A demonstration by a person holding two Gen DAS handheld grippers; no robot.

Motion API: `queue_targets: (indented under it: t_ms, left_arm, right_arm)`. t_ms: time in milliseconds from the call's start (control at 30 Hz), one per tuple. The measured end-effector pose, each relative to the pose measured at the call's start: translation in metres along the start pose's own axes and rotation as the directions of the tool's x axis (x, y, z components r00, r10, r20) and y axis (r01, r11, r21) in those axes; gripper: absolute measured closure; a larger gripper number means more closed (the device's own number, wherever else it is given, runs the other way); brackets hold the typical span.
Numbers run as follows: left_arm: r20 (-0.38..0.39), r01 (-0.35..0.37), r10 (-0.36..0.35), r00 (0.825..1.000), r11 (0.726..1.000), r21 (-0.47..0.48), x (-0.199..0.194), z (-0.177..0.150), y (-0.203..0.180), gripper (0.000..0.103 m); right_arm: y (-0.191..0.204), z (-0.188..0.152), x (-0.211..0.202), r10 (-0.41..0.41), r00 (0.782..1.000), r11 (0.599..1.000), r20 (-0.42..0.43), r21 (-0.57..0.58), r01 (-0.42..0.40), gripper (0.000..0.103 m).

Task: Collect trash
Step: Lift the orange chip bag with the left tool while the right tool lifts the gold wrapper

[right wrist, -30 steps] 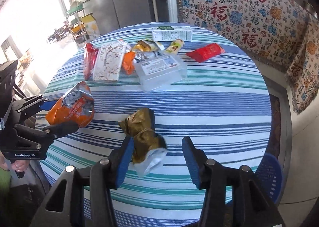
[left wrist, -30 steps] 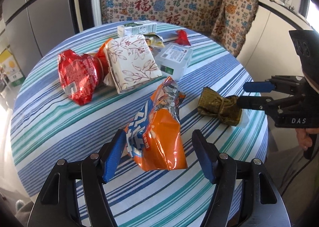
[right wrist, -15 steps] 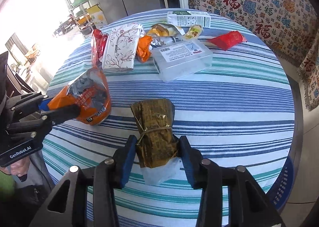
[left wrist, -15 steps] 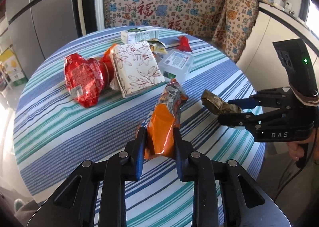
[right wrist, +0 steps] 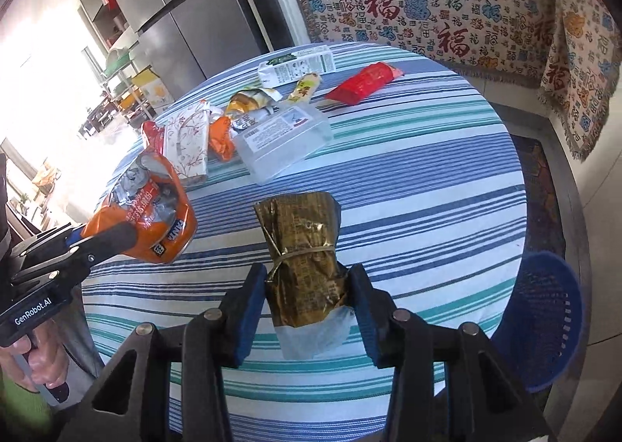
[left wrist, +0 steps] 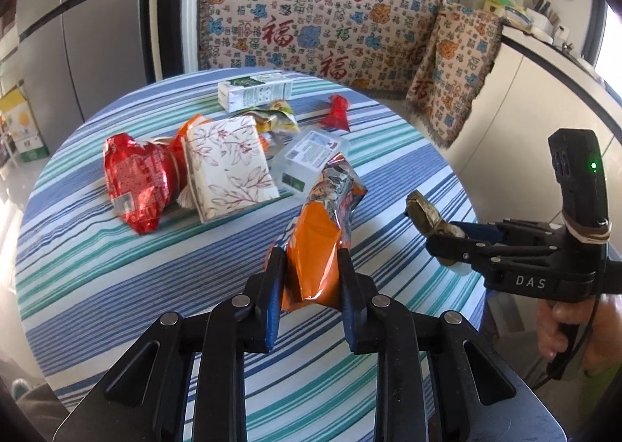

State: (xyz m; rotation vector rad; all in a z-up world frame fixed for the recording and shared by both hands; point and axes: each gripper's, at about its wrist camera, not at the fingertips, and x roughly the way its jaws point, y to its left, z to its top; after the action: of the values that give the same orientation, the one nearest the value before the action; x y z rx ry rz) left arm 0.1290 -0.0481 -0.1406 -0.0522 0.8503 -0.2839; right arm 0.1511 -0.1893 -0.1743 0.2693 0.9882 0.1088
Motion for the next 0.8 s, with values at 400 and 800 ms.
queue_targets:
  t_ms: [400,800]
  left_arm:
    - [-0.005,-0.071,0.071,0.997,0.997,0.039,0.009,0.007,-0.027,0.078]
    - [-0.008,-0.071,0.072,0.997,0.997,0.042,0.012,0.01,-0.035,0.078]
  right_arm:
    - [-0.016,0.003,-0.017,-0.027,0.996,0.999,0.079,0.042,0.023,0.059]
    - [-0.024,-0.002,-0.017,-0.034,0.996,0.998,0.079,0.06,0.029,0.059]
